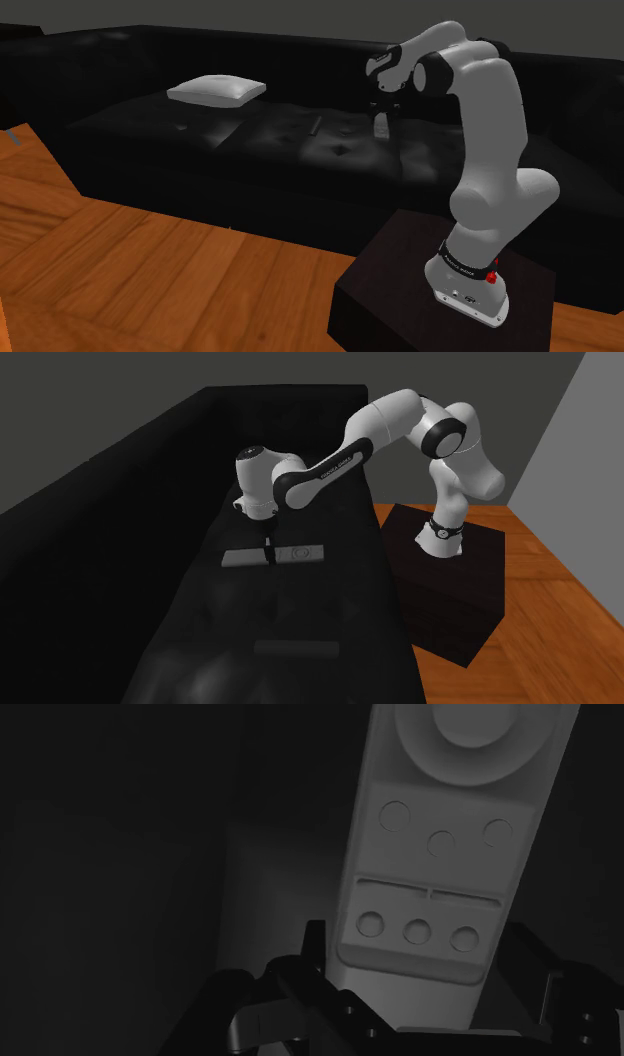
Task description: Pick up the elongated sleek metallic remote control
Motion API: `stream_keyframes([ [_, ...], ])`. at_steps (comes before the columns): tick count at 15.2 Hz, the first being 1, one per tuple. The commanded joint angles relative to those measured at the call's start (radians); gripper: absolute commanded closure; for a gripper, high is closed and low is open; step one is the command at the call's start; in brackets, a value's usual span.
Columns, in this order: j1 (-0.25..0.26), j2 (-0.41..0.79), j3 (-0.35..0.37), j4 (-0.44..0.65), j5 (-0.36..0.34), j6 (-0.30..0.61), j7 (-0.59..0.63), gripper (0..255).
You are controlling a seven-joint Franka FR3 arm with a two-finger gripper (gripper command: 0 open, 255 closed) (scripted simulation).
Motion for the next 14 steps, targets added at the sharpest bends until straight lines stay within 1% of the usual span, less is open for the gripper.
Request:
stream_keyframes([
  [1,0.0,-0.01,-0.002,0.012,-0.004,-0.021,0.003,255],
  [12,-0.003,-0.049,-0.011,0.099,-0.019,-0.145,0.016,255],
  [14,-0.003,-0.049,-0.012,0.101,-0.02,-0.146,0.016,255],
])
